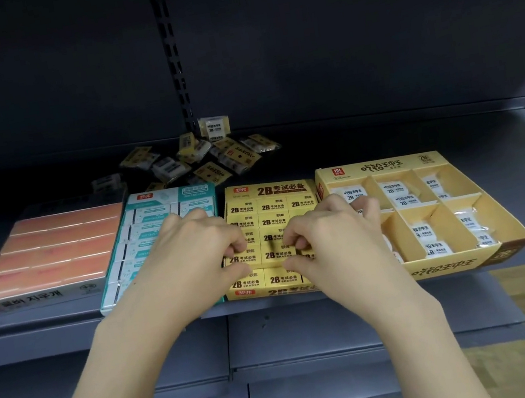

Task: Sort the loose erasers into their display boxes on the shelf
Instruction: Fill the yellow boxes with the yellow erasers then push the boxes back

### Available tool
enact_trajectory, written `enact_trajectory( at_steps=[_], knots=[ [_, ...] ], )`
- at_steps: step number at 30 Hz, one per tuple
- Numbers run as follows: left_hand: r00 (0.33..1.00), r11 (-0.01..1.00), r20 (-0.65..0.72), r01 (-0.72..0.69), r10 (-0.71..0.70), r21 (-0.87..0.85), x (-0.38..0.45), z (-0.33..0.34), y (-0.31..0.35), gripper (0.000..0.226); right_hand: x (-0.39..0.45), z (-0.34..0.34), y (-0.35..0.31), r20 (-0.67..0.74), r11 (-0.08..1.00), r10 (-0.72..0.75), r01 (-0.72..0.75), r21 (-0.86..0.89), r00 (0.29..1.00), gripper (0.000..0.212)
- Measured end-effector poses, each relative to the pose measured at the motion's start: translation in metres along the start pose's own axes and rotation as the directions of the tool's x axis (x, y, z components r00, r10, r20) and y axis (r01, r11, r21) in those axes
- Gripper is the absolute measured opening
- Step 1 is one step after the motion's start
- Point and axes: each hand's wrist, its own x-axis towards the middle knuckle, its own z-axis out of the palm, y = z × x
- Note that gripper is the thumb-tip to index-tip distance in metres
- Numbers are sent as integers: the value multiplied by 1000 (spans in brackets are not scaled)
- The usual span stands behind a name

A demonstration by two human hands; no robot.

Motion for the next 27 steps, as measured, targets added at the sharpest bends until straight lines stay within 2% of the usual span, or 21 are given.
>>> enact_trajectory(
  at_steps=[5, 8, 13, 15, 20, 23, 27],
  knots=[
    [992, 999, -116, -37, 40, 31, 7, -10, -7, 39, 5, -11, -1, 37, 999, -42, 42, 12, 998, 42],
    [987, 995, -142, -59, 70, 84, 17, -15, -18, 46, 15, -17, -1, 10, 997, -82, 82, 10, 997, 37],
    [984, 989, -167, -43, 67, 141, 46, -20, -43, 34, 36, -24, 0, -7, 977, -211, 211, -17, 977, 32],
    [986, 983, -167, 7, 24, 185, 62, -20, -58, 37, 45, -22, 2, -6, 967, -253, 252, -47, 967, 32],
    [993, 928, -61, 112, -97, 356, 102, -9, -107, 47, 65, -10, 10, -19, 944, -309, 304, -128, 951, 30],
    [998, 862, 10, 47, -61, 504, 124, -5, -125, 55, 76, -6, 11, 20, 930, -342, 341, -138, 940, 36],
    [990, 776, 122, -129, 68, 617, 141, -5, -136, 62, 87, -4, 8, 61, 913, -375, 380, -148, 925, 40]
  ],
)
